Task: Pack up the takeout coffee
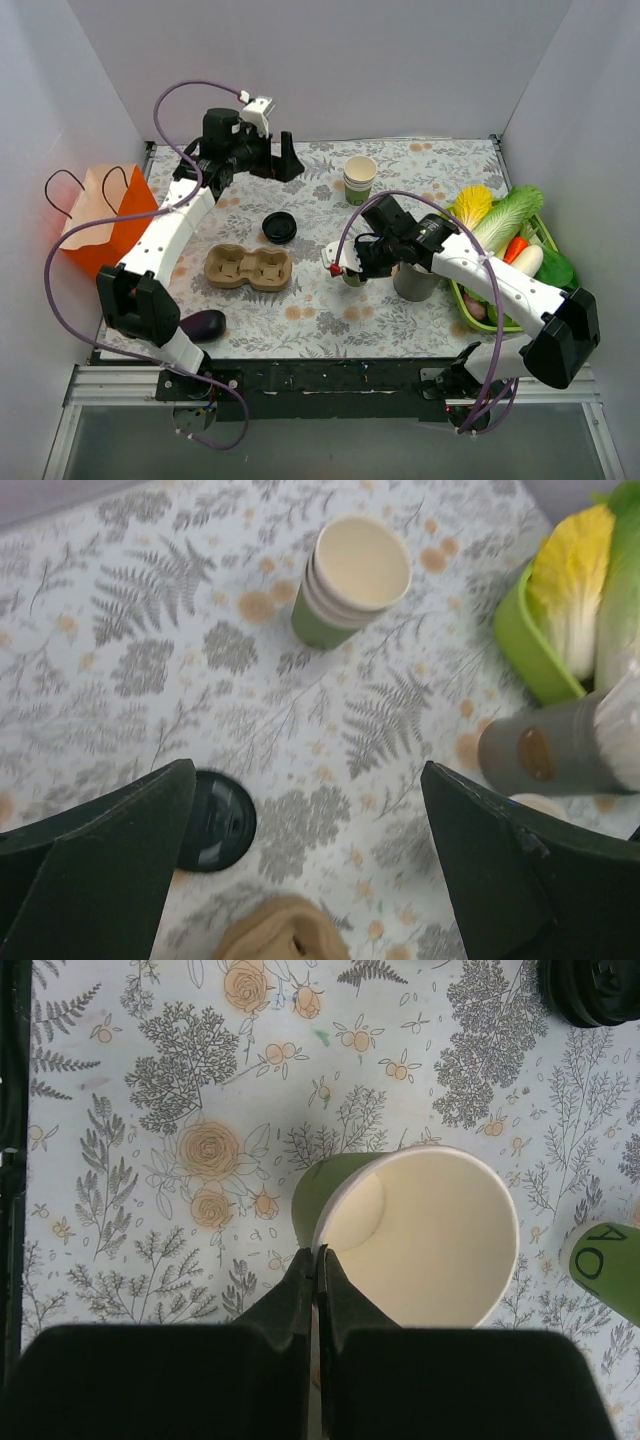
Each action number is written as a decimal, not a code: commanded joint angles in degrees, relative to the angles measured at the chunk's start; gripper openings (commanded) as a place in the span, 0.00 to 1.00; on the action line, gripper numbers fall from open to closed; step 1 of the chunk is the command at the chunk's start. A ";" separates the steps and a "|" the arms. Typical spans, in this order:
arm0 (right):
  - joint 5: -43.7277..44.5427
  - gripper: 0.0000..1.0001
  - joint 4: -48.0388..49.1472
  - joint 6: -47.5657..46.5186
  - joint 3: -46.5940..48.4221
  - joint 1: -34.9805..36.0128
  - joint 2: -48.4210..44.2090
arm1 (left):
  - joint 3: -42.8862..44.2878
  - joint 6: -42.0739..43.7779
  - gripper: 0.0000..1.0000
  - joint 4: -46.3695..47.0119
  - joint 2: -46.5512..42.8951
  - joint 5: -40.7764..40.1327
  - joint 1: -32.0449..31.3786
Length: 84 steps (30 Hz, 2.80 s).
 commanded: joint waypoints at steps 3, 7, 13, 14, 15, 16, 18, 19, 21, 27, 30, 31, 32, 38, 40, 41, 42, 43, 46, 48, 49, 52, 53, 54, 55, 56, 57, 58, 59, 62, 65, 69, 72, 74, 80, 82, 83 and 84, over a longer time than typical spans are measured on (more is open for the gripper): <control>-1.14 0.01 10.28 -2.99 -3.46 -0.36 -1.89 | -12.05 11.13 0.98 -9.79 -8.74 -9.44 -1.40; -1.49 0.01 10.20 -5.19 -4.52 -0.19 -0.83 | -13.64 13.33 0.98 -13.13 -8.92 -12.62 -2.72; -2.54 0.01 8.88 -6.68 -6.36 -0.19 0.31 | -13.91 20.26 0.98 -15.85 -8.48 -13.07 -4.74; -2.72 0.01 8.70 -6.86 -6.45 -0.19 0.22 | -13.04 20.88 0.98 -18.39 -7.70 -13.06 -4.92; -2.81 0.01 8.70 -6.86 -6.63 -0.19 0.22 | -11.72 21.24 0.98 -19.20 -6.56 -13.41 -5.27; -2.90 0.01 8.88 -6.86 -7.15 -0.19 0.14 | -11.36 21.07 0.98 -19.73 -6.02 -14.72 -5.18; -3.16 0.01 9.40 -6.95 -8.03 -0.10 -0.30 | -11.44 20.98 0.98 -20.61 -5.32 -15.43 -5.44; -3.16 0.01 9.58 -6.95 -8.91 -0.19 -0.39 | -11.79 20.98 0.98 -20.78 -5.23 -15.43 -5.62; -3.16 0.01 10.63 -6.95 -9.79 -0.19 -0.74 | -12.84 20.54 0.98 -20.52 -5.23 -15.87 -5.62; -3.34 0.01 14.14 -6.77 -12.34 0.16 -1.10 | -14.70 19.04 0.98 -19.47 -4.88 -15.87 -5.71; -3.07 0.01 16.08 -5.81 -13.05 0.52 -1.36 | -14.70 18.96 0.98 -19.38 -4.79 -15.52 -5.79; -3.07 0.01 17.22 -5.55 -13.22 0.78 -1.27 | -14.79 18.96 0.98 -19.29 -4.79 -15.61 -5.71; -2.98 0.01 17.58 -5.19 -13.22 1.13 -1.10 | -14.79 18.87 0.98 -19.20 -4.88 -15.61 -5.80; -4.12 0.01 18.63 -5.01 -11.56 1.66 1.19 | -15.31 18.87 0.98 -18.85 -5.14 -14.55 -5.80; -4.83 0.01 18.90 -5.28 -10.76 1.75 2.32 | -15.75 19.39 0.98 -18.15 -5.23 -14.55 -5.80; -5.00 0.01 19.07 -5.63 -10.59 2.27 2.68 | -16.01 19.66 0.98 -17.80 -5.23 -14.47 -5.88; -5.35 0.01 19.33 -5.98 -10.41 2.53 3.12 | -16.36 20.62 0.98 -17.36 -5.23 -14.38 -5.88; -5.62 0.01 19.60 -6.07 -9.89 2.71 3.82 | -16.72 20.80 0.98 -15.88 -5.23 -14.29 -5.97; -6.32 0.01 18.90 -6.16 -7.78 3.33 6.01 | -16.20 21.59 0.98 -13.85 -4.27 -14.64 -6.15; -6.41 0.04 18.03 -6.42 -7.07 3.42 6.55 | -14.80 21.68 0.98 -13.75 -2.78 -14.82 -6.32; -6.24 0.06 17.93 -6.51 -6.98 3.42 6.64 | -14.35 21.59 0.98 -13.67 -2.33 -14.99 -6.41; -5.89 0.04 18.19 -3.54 -5.84 3.42 6.64 | -13.38 21.59 0.98 -13.58 -0.93 -15.87 -6.32; -5.62 0.03 18.11 -3.00 -5.14 3.33 6.73 | -13.29 21.85 0.98 -13.58 -0.92 -15.87 -6.32; -5.53 0.03 17.93 -2.65 -4.88 3.33 6.64 | -13.38 22.03 0.98 -13.40 -0.92 -15.87 -6.41; -5.45 0.04 17.93 -2.47 -4.87 3.24 6.55 | -13.64 22.21 0.98 -13.32 -0.92 -15.61 -6.32; -5.53 0.05 17.93 -2.47 -5.05 3.15 6.55 | -13.73 22.64 0.98 -13.23 -0.92 -15.35 -6.32; -5.97 0.07 17.93 -2.38 -4.96 2.98 6.72 | -14.08 22.73 0.98 -12.97 -0.92 -15.61 -6.32; -6.32 0.17 17.50 -2.55 -4.79 2.72 7.07 | -14.43 22.73 0.98 -12.18 -0.83 -15.87 -6.41; -6.58 0.25 17.40 -1.95 -4.61 2.54 7.16 | -14.78 22.73 0.98 -11.74 -0.57 -16.22 -6.32; -6.76 0.45 18.63 0.07 -3.30 2.36 7.60 | -14.18 23.70 0.98 -9.80 0.48 -15.70 -6.32; -6.06 0.58 19.42 2.80 -1.80 2.45 7.43 | -13.12 24.23 0.96 -7.87 1.80 -13.86 -6.32; -4.48 0.61 14.80 3.95 3.90 1.66 6.99 | -8.65 25.37 0.83 -10.67 6.62 -11.92 -6.41; -4.65 0.61 11.09 5.70 9.00 0.52 5.41 | -7.93 26.42 0.75 -11.29 7.86 -10.95 -6.32; -4.39 0.60 10.55 8.68 10.50 0.08 2.87 | -6.71 26.43 0.64 -11.21 9.71 -10.52 -6.41; 0.09 0.58 11.08 18.00 10.25 -0.98 -4.25 | 3.40 24.50 0.43 -19.54 18.92 -10.78 -5.89; 1.49 0.58 10.55 18.80 9.19 -1.50 -5.93 | 4.28 24.05 0.43 -20.43 19.91 -9.99 -5.36; 1.76 0.58 10.37 19.24 8.93 -1.85 -6.36 | 3.85 23.97 0.43 -20.17 20.00 -9.81 -5.36; 1.68 0.58 10.37 20.03 8.23 -2.38 -6.98 | 3.59 23.97 0.43 -20.00 20.00 -9.90 -5.27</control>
